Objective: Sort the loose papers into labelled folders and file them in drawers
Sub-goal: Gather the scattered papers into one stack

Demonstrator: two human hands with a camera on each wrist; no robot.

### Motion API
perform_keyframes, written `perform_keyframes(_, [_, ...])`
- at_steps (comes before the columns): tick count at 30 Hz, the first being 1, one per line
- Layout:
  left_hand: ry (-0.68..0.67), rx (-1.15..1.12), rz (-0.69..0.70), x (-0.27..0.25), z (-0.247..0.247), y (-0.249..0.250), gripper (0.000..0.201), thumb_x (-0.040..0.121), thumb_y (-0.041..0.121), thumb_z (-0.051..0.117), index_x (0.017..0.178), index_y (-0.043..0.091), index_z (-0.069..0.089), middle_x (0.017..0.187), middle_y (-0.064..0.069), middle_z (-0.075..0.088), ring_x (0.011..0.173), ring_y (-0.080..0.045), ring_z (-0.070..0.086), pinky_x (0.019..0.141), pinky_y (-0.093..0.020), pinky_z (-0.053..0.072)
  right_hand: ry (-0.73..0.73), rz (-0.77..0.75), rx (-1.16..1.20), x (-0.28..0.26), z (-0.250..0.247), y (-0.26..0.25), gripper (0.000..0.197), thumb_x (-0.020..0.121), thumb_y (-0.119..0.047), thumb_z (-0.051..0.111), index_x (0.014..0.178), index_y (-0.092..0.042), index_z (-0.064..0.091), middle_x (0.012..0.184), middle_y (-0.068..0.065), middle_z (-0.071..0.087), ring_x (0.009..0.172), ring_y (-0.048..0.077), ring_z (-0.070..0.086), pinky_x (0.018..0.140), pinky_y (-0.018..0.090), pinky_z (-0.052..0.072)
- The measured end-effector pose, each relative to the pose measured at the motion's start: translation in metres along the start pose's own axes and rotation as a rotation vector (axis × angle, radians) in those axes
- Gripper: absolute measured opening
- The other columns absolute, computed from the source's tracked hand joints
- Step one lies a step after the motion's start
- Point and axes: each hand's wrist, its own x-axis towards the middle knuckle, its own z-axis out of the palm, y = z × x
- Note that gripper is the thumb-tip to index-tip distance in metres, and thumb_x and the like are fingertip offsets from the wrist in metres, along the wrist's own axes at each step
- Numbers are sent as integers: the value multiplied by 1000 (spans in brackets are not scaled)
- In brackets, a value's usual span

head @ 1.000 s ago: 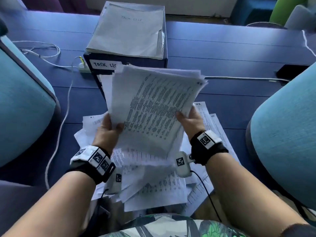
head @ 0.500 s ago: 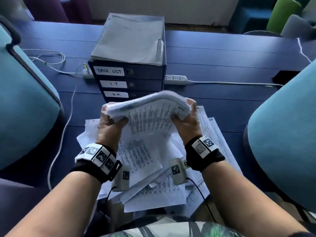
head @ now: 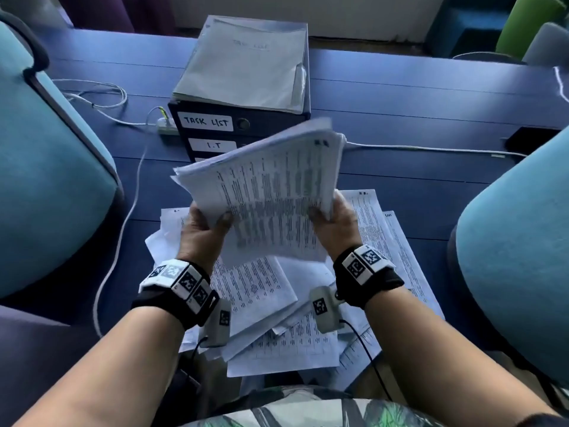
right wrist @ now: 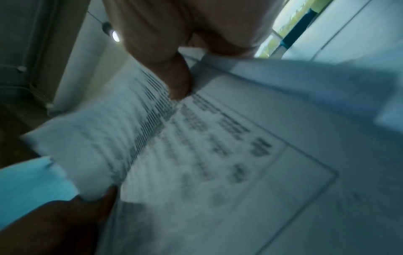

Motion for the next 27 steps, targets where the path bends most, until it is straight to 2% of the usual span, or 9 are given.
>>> perform_keyframes(2, [79,155,-14,0,-13,-7,34,89,-4,59,117,16,55,99,2,64,90,-14,58,72,-14,48,-116,49,-3,-8,6,-3,20,87,-12,66,106,-12,60,91,3,66,78,19,64,66,23,54])
perform_keyframes(4, [130,303,-116,-2,-34,-25,30,87,4,59,112,21,60,97,1,66,89,-17,60,76,-24,47,-243,118,-81,-20,20,5,15,88,-14,65,103,-11,61,86,-3,63,71,11,59,59,8,44])
perform_keyframes(6, [179,382,-244,-1,-58,-51,25,81,9,61,101,24,62,94,0,68,89,-24,63,81,-33,50,-326,140,-226,-32,36,21,14,88,-15,65,101,-9,65,83,0,63,72,15,58,64,16,45])
perform_keyframes(8, [255,387,-325,2,-80,-77,24,75,11,63,95,24,64,90,-4,71,91,-31,66,85,-45,55,-376,181,-322,-40,50,37,20,89,-15,61,107,-10,68,95,7,69,88,23,63,78,27,49])
perform_keyframes(11, [390,324,-389,1,-100,-93,25,78,-1,55,98,12,64,93,-12,69,94,-32,66,82,-41,52,-405,236,-416,-45,61,47,30,93,-14,53,121,-13,65,116,8,66,106,22,61,94,23,44])
perform_keyframes(14, [438,320,-448,1,-113,-98,27,71,5,53,96,9,63,95,-17,68,90,-31,64,78,-39,49,-408,310,-411,-44,69,51,39,92,-7,49,131,-10,55,124,9,57,109,19,57,84,10,35])
perform_keyframes(17, [429,326,-461,7,-120,-113,31,58,13,54,87,14,62,93,-13,71,91,-33,67,87,-50,55,-408,369,-414,-42,80,53,40,93,-8,46,132,-9,52,128,12,55,113,23,55,97,23,40])
perform_keyframes(20, [384,317,-483,5,-112,-112,27,69,6,57,92,18,65,93,-6,71,91,-29,66,90,-49,54,-434,420,-405,-42,89,53,38,93,-12,48,131,-7,53,128,14,57,118,27,52,103,30,40])
perform_keyframes(27, [309,386,-354,5,-98,-112,37,71,11,55,106,19,65,103,-7,68,98,-29,65,90,-45,54,-524,438,-470,-40,87,61,36,97,-21,46,131,-10,54,131,15,51,119,29,51,98,24,34])
